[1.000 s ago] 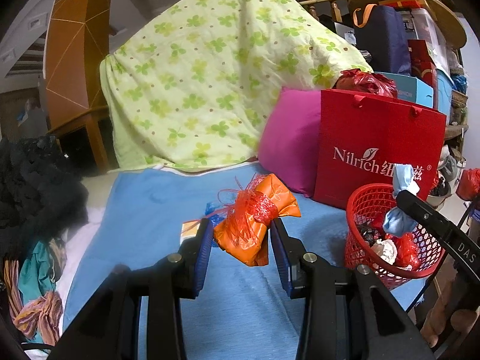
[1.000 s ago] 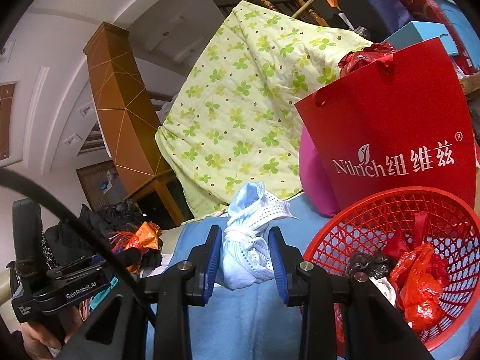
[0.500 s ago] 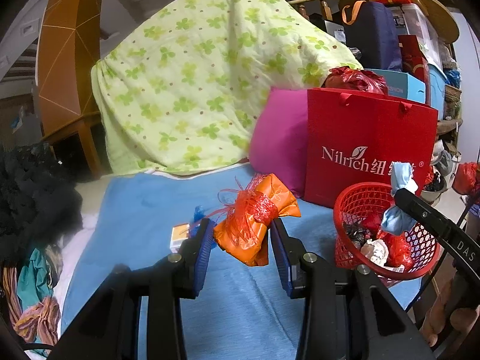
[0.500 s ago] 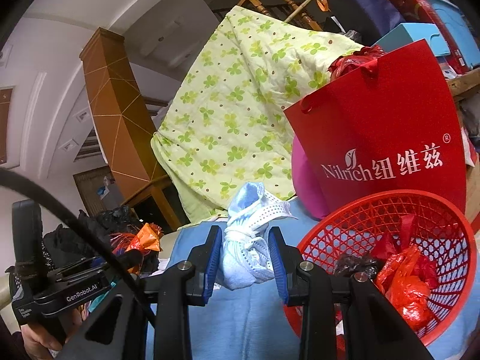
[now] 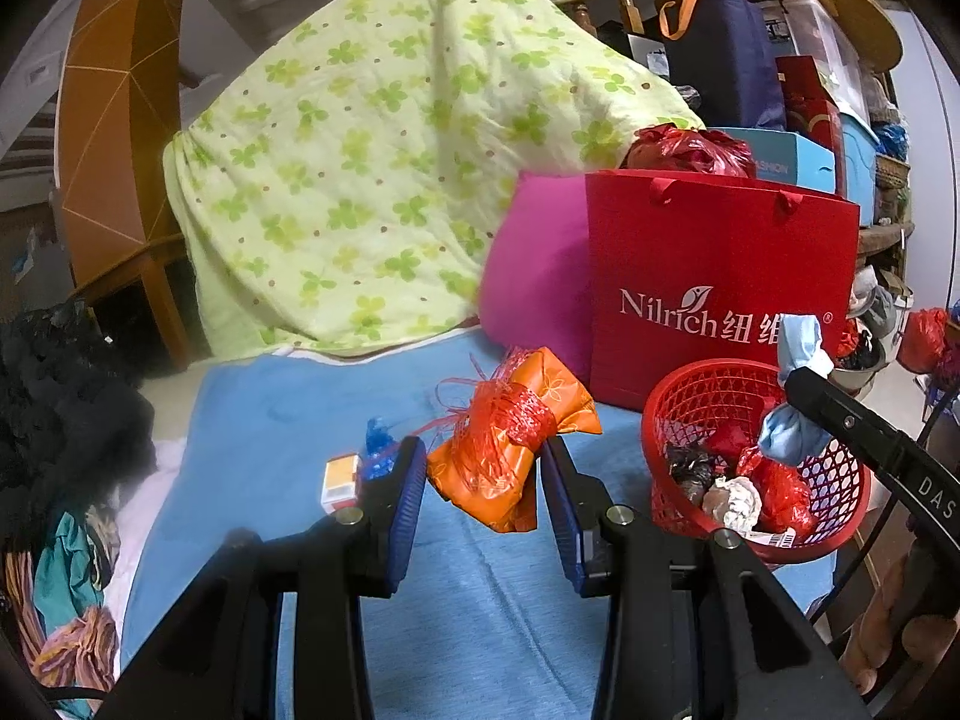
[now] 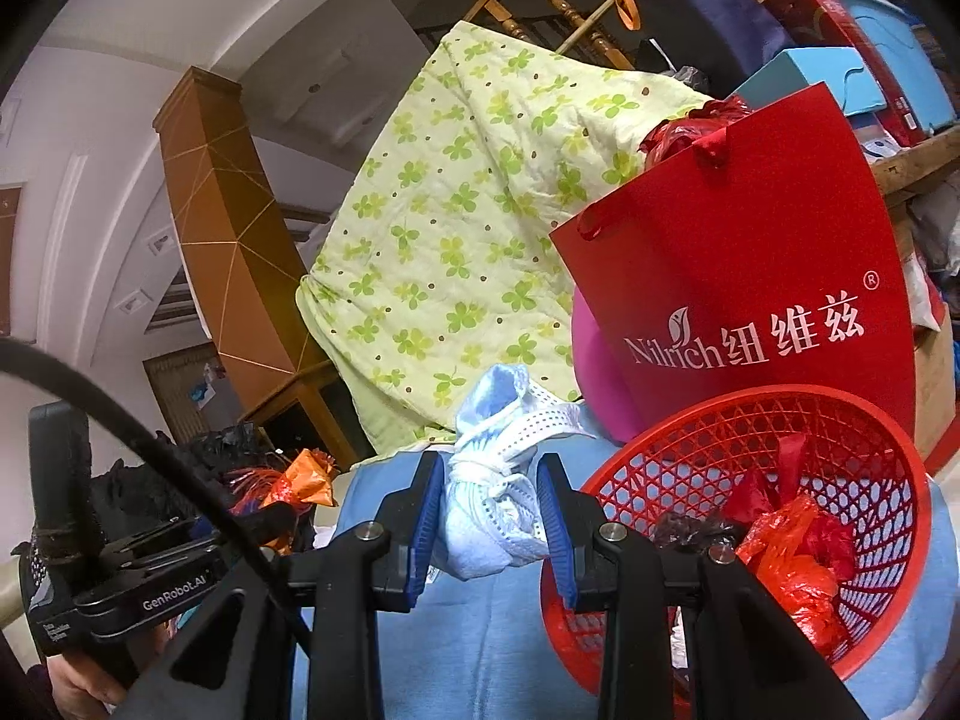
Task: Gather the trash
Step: 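Lift and carry the orange wrapper and light blue tissue over the red mesh basket, then open both grippers to drop the wrapper and tissue into the basket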
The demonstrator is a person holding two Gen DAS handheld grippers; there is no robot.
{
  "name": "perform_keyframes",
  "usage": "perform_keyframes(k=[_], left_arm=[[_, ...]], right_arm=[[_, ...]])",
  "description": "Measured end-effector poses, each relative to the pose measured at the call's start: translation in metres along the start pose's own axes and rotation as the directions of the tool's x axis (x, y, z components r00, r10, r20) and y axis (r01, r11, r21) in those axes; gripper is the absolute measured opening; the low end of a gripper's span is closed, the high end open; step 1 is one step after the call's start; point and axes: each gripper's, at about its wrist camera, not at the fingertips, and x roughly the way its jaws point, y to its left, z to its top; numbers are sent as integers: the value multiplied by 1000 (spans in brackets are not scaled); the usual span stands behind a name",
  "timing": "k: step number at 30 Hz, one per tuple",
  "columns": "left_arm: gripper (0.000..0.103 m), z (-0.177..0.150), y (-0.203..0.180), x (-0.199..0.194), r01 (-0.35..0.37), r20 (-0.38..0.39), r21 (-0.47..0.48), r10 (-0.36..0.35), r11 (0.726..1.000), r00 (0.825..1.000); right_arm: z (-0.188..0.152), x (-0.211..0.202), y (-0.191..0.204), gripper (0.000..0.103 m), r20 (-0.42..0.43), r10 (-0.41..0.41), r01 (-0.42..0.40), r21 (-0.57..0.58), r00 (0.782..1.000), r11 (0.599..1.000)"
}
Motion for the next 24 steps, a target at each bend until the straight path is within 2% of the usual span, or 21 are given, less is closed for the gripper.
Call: perform_keyframes(k=[24], left_arm=[[41, 13, -38, 10, 58, 4, 69, -59, 996, 998]], right_arm=[[7, -25, -24, 34, 44, -34, 31, 66, 998, 997]])
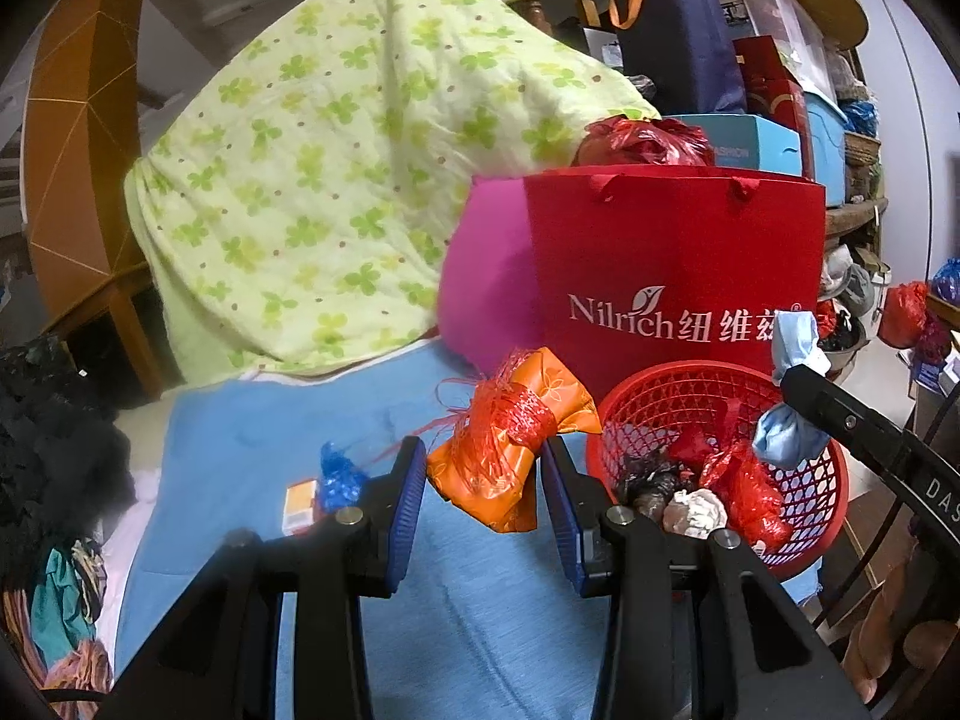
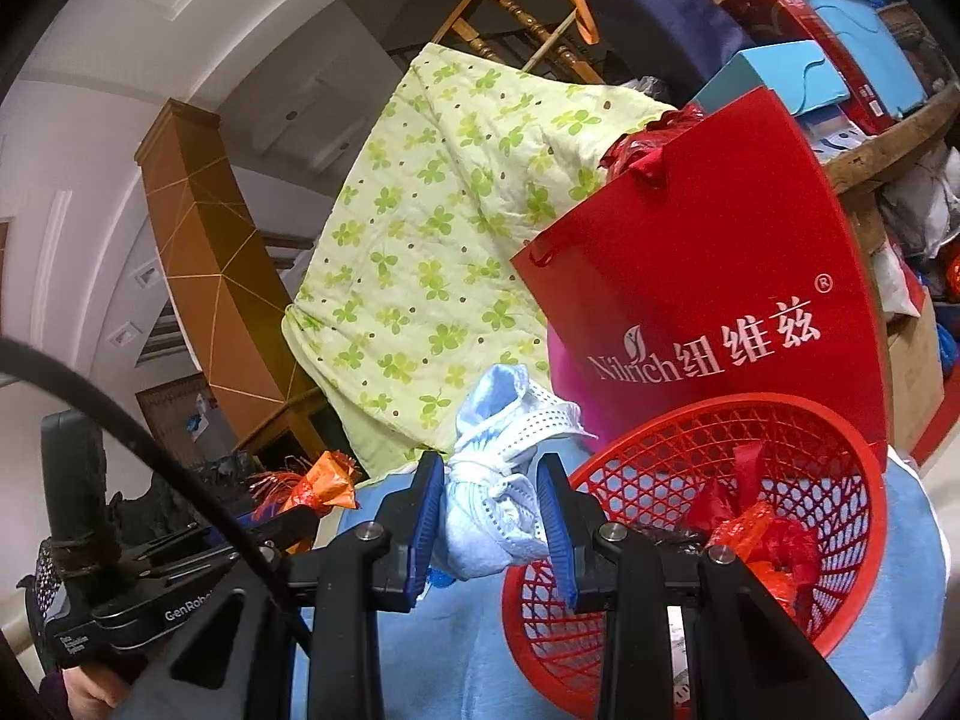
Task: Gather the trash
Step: 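Open both grippers to drop the wrapper and tissue into the basket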
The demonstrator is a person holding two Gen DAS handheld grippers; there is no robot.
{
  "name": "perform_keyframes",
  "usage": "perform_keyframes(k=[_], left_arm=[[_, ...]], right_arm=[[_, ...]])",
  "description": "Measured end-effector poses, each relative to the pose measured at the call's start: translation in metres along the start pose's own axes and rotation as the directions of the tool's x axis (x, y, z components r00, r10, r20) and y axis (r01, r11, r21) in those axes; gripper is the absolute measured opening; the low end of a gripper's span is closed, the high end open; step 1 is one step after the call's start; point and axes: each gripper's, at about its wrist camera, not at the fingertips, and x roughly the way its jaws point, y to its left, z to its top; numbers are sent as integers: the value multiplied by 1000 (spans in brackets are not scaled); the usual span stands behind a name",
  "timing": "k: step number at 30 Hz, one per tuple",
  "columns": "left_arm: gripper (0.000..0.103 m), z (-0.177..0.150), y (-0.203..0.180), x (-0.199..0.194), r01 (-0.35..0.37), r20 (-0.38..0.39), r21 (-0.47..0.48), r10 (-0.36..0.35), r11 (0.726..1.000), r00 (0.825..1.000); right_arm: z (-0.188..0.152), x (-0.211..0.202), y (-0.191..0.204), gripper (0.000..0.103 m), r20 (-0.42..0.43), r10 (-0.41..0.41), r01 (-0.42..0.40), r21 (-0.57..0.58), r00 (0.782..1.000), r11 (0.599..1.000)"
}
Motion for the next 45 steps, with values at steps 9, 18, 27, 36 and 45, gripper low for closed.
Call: perform_keyframes(k=[9, 18, 27, 36, 45], left_arm=[[41, 4, -14, 6, 32, 3, 21, -32, 999, 999], [41, 7, -28, 14, 66, 3, 39, -66, 997, 998], [41, 8, -43, 29, 146, -20, 36, -145, 989, 989], [51, 5, -61, 63, 326, -80, 3, -325, 945, 942], [64, -22, -30, 65, 275, -105, -40, -278, 961, 955]], right_arm=[[6, -7, -11, 34, 18, -20, 20, 23, 1000, 1000], [9, -15, -19, 35, 35, -40, 38, 41, 999, 998], [14, -22, -35, 36, 51, -72, 67, 96, 996, 993], [15, -22, -63, 39, 21, -141, 134, 208, 990, 969], [15, -20, -71, 76, 48, -127, 111, 260, 991, 959]])
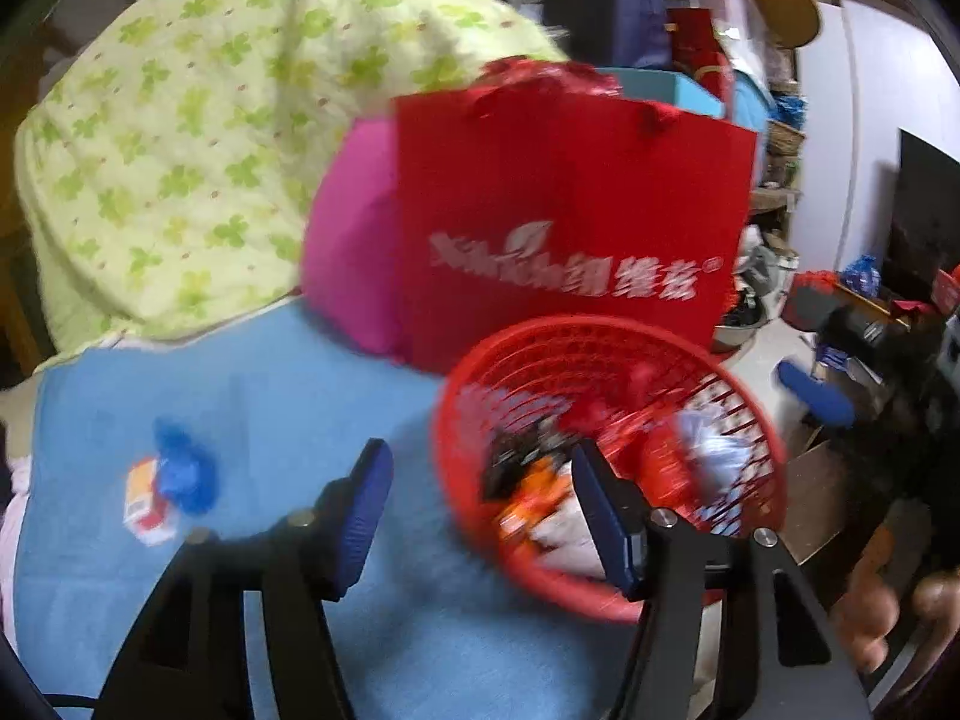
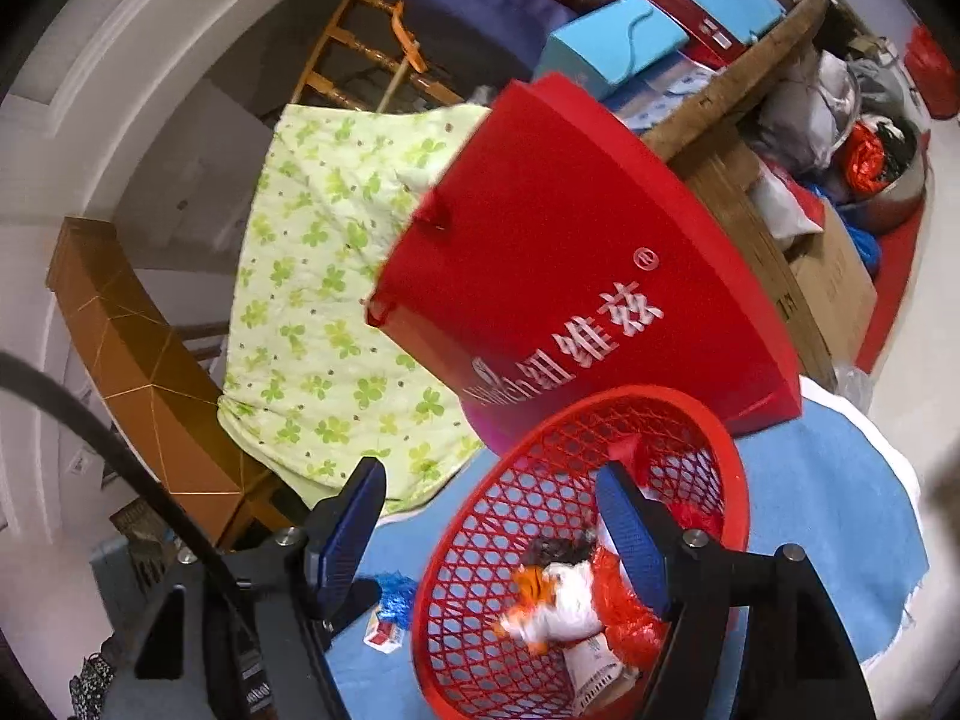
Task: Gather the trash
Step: 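Open both grippers to drop the wrapper and tissue into the basket, then move both grippers back to the white box and blue bag on the blanket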
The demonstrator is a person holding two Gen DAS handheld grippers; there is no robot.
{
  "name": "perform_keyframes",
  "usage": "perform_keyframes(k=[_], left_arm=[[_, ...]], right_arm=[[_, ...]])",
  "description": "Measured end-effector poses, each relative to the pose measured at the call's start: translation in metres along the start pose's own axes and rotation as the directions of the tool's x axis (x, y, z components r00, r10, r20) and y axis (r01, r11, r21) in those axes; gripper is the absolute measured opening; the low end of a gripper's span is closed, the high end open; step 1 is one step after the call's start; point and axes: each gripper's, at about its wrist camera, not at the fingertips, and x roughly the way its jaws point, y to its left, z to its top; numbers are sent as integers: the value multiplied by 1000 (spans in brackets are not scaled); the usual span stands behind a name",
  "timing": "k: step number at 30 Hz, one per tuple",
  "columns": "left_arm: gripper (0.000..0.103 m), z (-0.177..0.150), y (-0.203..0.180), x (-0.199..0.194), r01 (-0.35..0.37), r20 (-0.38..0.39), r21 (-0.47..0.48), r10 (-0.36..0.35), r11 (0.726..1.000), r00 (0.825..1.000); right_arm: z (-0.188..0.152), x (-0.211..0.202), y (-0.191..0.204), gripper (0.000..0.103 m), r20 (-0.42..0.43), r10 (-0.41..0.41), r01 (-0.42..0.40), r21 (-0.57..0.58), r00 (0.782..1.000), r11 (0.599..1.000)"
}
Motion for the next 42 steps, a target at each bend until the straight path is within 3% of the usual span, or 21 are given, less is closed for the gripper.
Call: perform_keyframes(k=[5, 10, 14, 17, 23, 32, 37, 42], left_arm=[[65, -36, 53, -11, -106, -48, -83, 102, 991, 994], [65, -78, 117, -27, -252, -100, -162, 238, 954, 966], [65, -112, 169, -40, -375, -152, -217, 349, 901, 925], [65, -129, 199, -46, -430, -185, -253, 392, 867, 901], [65, -153, 234, -50, -484, -218, -271, 436, 832, 873], [65, -170, 270, -38, -498, -240, -303, 441, 813, 865], [65, -169, 284, -27, -486, -233, -319, 429, 814, 873], [65, -155, 297, -9, -448, -193, -333, 405, 830, 894]], right_arm=[[-19, 9, 48, 76, -7, 53, -53, -187, 999, 981], [-52, 28, 97, 76, -65, 113, -129, -349, 991, 928], [-79, 54, 119, 76, -152, 121, -172, -387, 981, 906], [-97, 74, 132, 76, -213, 108, -187, -398, 971, 898], [-132, 113, 143, 76, -318, 41, -176, -408, 947, 896], [-175, 157, 152, 76, -434, -49, -161, -433, 900, 887], [-193, 180, 157, 76, -487, -75, -172, -443, 870, 880], [-202, 223, 152, 76, -542, -86, -158, -388, 836, 908]])
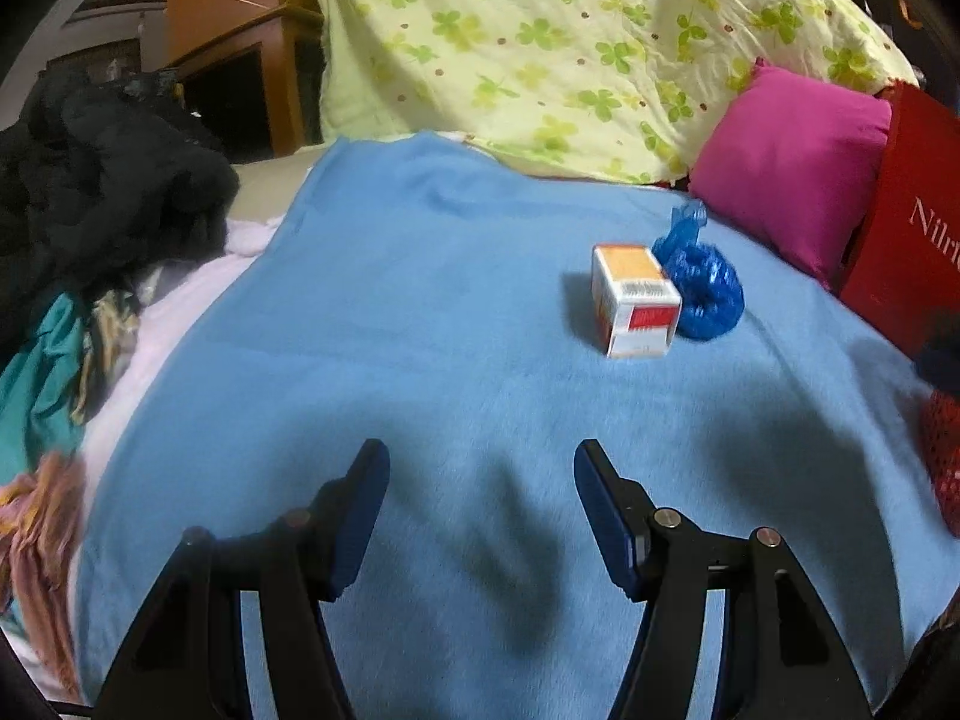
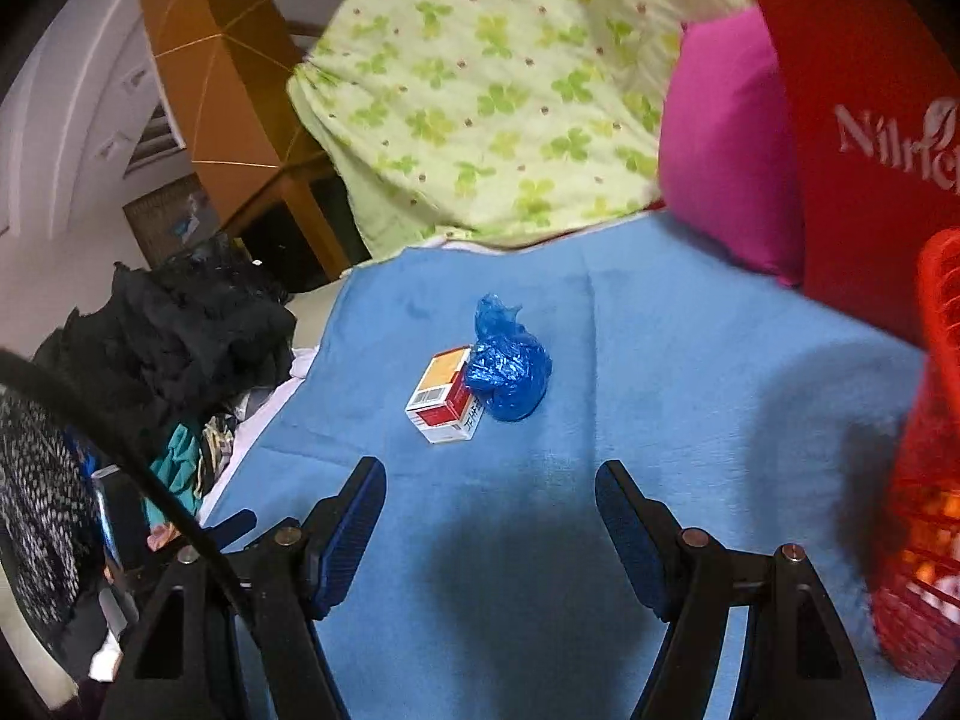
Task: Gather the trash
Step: 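Move both grippers back to the white box and blue bag on the blanket, then grasp the blue plastic bag with right gripper while left grasps the white medicine box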
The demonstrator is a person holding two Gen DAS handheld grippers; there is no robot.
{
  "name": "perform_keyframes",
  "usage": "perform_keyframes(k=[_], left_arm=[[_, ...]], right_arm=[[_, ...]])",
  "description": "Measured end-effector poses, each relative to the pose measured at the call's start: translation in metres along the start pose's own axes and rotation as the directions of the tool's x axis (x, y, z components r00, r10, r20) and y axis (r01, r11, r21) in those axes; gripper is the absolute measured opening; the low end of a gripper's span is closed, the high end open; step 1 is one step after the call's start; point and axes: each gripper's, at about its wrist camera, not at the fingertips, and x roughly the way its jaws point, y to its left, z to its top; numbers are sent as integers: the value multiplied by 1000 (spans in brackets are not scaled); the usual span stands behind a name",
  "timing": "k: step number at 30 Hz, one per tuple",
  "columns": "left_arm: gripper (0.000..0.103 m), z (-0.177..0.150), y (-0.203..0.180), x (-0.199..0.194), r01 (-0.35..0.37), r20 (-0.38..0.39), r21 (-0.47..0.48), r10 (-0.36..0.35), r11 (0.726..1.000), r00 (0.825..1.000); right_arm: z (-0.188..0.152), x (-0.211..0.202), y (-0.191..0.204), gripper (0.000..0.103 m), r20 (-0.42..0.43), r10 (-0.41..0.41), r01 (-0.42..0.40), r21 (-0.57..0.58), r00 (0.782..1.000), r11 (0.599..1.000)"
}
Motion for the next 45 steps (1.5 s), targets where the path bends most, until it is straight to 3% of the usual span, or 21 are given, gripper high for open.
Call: perform_keyframes(k=[7, 19, 22, 23, 29, 34, 37, 41, 45], left_arm=[[65, 17, -11, 19, 43, 29, 41, -44, 998, 999], [65, 38, -9, 47, 83, 22, 27, -84, 996, 996], [65, 41, -11, 52, 97, 30, 31, -98, 995, 995], [65, 43, -12, 53, 110, 32, 30, -111, 993, 993], [73, 53, -22, 57, 177, 58, 29, -179, 984, 982], [77, 64, -36, 70, 239, 27, 2, -238, 971, 971], [77, 69, -49, 80, 224, -5, 8, -224, 974, 974], [77, 76, -60, 98, 188, -76, -10, -189, 982, 979], [73, 83, -60, 104, 174, -93, -55, -179, 983, 980]], right_arm=[[28, 71, -20, 76, -71, 53, -43, 131, 996, 990], [55, 169, -24, 76, -125, 69, -45, 187, 990, 981], [52, 185, -28, 67, -158, 80, -45, 211, 984, 976], [49, 190, -31, 55, -177, 94, -52, 224, 980, 973], [58, 167, -34, 48, -128, 91, -62, 213, 988, 975], [61, 127, -38, 48, -99, 18, -1, 167, 995, 986], [59, 102, -39, 48, -81, -36, 46, 118, 996, 992], [61, 77, -44, 48, -54, -29, 35, 128, 998, 991], [62, 65, -42, 48, -39, -32, 36, 111, 999, 993]])
